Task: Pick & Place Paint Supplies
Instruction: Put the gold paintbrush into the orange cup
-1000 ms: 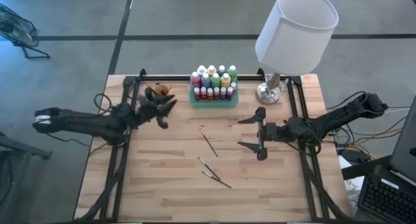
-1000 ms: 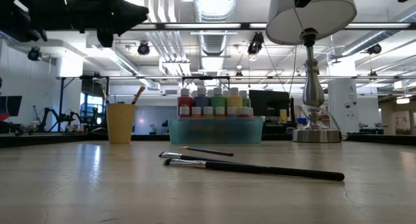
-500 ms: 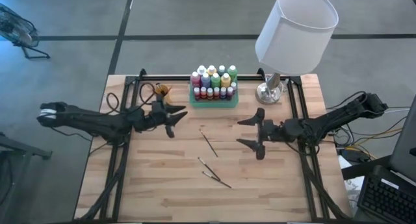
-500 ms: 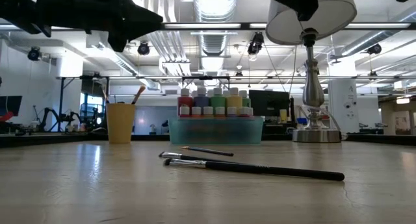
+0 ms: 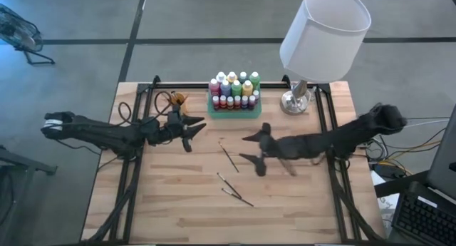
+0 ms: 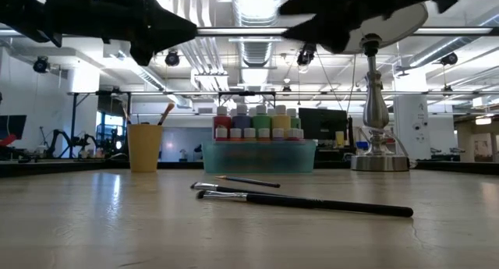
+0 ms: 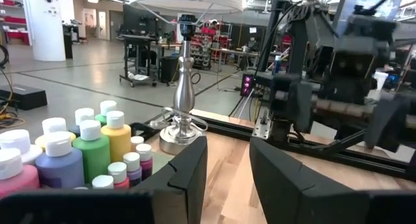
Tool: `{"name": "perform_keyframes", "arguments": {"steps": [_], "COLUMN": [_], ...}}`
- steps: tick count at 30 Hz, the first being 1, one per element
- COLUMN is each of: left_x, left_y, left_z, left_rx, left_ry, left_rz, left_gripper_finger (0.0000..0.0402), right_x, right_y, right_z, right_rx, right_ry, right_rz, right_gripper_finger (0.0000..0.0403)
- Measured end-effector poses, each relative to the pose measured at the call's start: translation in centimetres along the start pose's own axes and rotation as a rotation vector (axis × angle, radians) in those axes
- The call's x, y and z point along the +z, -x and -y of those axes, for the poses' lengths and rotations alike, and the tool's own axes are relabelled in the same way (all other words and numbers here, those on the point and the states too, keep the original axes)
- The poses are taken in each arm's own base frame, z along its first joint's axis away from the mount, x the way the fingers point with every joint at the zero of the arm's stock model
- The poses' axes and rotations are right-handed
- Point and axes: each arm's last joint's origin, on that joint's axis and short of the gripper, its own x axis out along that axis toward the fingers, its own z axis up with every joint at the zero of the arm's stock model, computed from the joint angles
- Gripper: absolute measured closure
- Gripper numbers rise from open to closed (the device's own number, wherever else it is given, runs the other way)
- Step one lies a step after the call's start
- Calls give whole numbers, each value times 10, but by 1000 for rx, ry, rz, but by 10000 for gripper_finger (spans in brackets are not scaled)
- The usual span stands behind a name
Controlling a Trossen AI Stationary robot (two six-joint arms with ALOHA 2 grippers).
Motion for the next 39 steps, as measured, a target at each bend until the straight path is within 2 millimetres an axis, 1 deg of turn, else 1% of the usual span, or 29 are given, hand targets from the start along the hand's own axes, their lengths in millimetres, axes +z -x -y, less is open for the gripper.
{"name": "perform_keyframes", "arguments": {"steps": [6, 8, 15, 19, 25, 27, 31, 35, 39], "left_x": [-3, -5, -6, -6, -6, -6, -6, -6, -6], "left_y": [0, 0, 0, 0, 0, 0, 0, 0, 0], "left_z": [0, 0, 0, 0, 0, 0, 0, 0, 0], "left_rx": [1, 2, 1, 1, 2, 2, 2, 2, 2], "left_ry": [3, -2, 12, 13, 33, 39, 40, 45, 45], "left_rz": [-26, -43, -48, -48, -49, -49, -49, -49, -50], "left_gripper_finger": [280, 280, 280, 280, 280, 280, 280, 280, 280], "right_x": [-6, -13, -32, -40, -52, -53, -61, -69, -75], "right_y": [-51, -66, -109, -129, -151, -159, -171, -179, -181], "right_z": [8, 11, 20, 26, 35, 35, 39, 42, 43], "right_rx": [-93, -117, -201, -250, -377, -388, -398, -390, -398], "right_ry": [-58, -78, -155, -177, -167, -176, -179, -186, -203], "right_rz": [-120, -155, -223, -284, -404, -415, -453, -480, -491], "right_gripper_finger": [117, 120, 132, 139, 150, 153, 156, 151, 142]}}
